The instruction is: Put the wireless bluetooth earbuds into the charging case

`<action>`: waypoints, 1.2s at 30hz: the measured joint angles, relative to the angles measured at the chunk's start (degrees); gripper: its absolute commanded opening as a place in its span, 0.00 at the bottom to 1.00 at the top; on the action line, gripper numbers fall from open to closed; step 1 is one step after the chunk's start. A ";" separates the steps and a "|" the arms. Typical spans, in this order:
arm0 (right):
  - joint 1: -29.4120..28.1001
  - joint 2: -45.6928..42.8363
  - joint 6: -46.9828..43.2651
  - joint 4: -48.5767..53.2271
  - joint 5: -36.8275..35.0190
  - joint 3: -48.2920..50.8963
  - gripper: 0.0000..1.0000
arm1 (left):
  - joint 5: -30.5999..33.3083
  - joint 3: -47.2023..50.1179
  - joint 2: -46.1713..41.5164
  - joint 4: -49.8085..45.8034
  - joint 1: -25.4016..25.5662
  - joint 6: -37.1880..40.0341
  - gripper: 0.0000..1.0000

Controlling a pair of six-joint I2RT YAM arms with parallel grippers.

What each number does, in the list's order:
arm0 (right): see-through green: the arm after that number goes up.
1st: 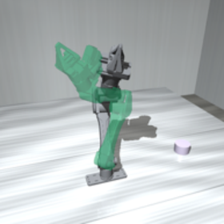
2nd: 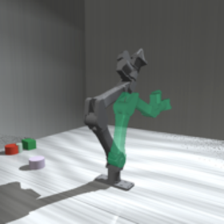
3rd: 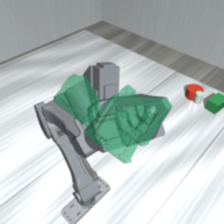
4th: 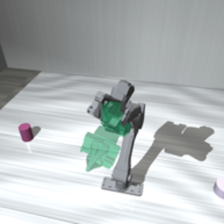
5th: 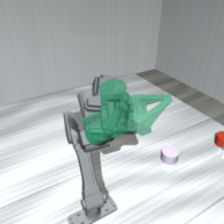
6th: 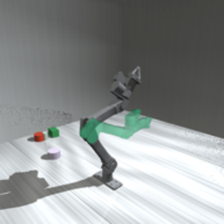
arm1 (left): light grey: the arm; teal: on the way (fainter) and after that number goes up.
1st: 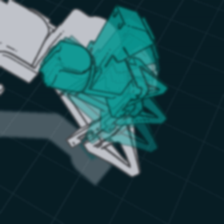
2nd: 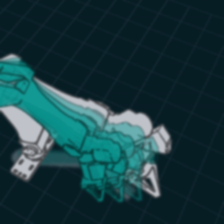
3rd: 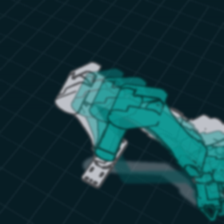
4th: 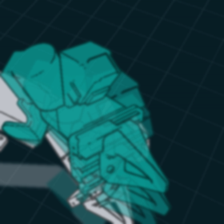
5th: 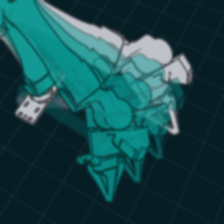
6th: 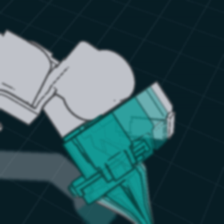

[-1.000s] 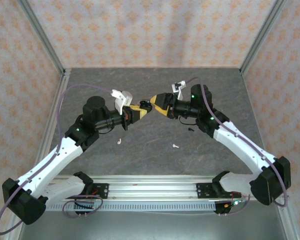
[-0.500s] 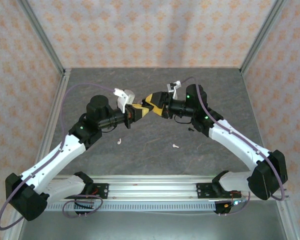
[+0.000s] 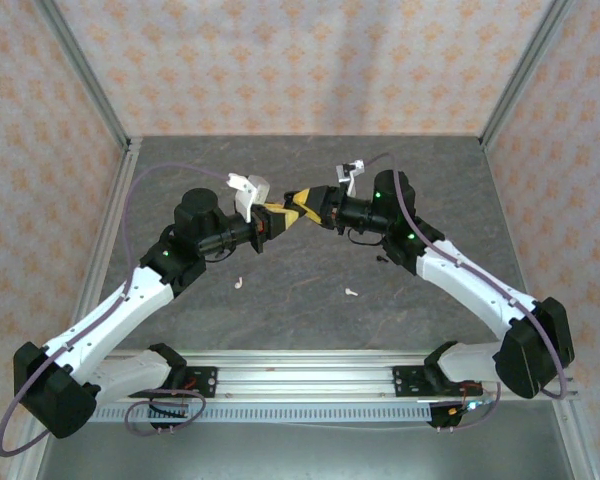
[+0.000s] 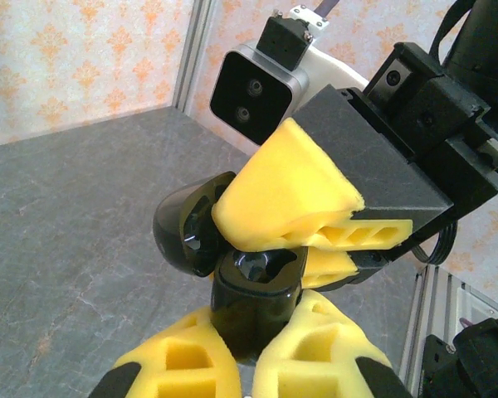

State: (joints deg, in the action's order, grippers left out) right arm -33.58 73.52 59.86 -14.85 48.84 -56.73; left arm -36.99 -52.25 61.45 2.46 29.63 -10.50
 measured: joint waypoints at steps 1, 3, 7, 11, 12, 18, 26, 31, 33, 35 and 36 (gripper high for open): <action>-0.02 0.00 -0.02 -0.70 0.09 0.28 0.12 | 0.00 0.00 -0.07 0.02 0.00 -0.17 0.19; -0.02 0.00 -0.04 -1.70 0.24 0.59 0.10 | -0.02 0.00 -0.11 0.39 0.02 -0.42 0.25; -0.13 -0.02 -1.18 -3.87 0.24 0.79 0.08 | -0.46 0.00 -0.09 1.73 0.00 -1.73 0.33; -0.26 -0.42 -2.73 -4.92 0.24 0.79 0.07 | -1.92 -0.09 0.44 2.14 0.00 -2.84 0.32; -0.26 -0.50 -3.13 -4.96 0.28 0.79 0.07 | -2.32 -0.11 0.61 2.16 0.00 -3.04 0.31; -0.24 -0.72 -5.38 -4.90 1.14 0.79 0.06 | -4.66 -0.20 0.96 2.14 -0.17 -3.61 0.29; -0.24 -1.27 -8.13 -3.02 2.56 0.79 0.05 | -6.32 -0.22 0.96 2.62 -0.39 -4.57 0.28; -0.24 -1.42 -8.52 -2.60 2.62 0.70 0.05 | -7.02 -0.22 0.96 2.51 -0.52 -4.48 0.22; -0.24 -1.44 -8.55 -2.34 2.62 0.59 0.05 | -7.21 -0.22 0.96 2.51 -0.52 -4.46 0.20; -0.24 -1.46 -8.57 -2.19 2.67 0.57 0.05 | -7.30 -0.22 0.96 2.51 -0.52 -4.46 0.23; -0.24 -1.46 -8.70 -2.08 2.75 0.52 0.05 | -7.37 -0.22 0.96 2.49 -0.55 -4.44 0.27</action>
State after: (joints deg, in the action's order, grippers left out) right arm -33.82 72.05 51.16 -16.93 51.59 -56.21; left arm -44.36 -52.47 62.41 4.95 29.08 -14.94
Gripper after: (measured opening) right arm 0.210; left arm 0.224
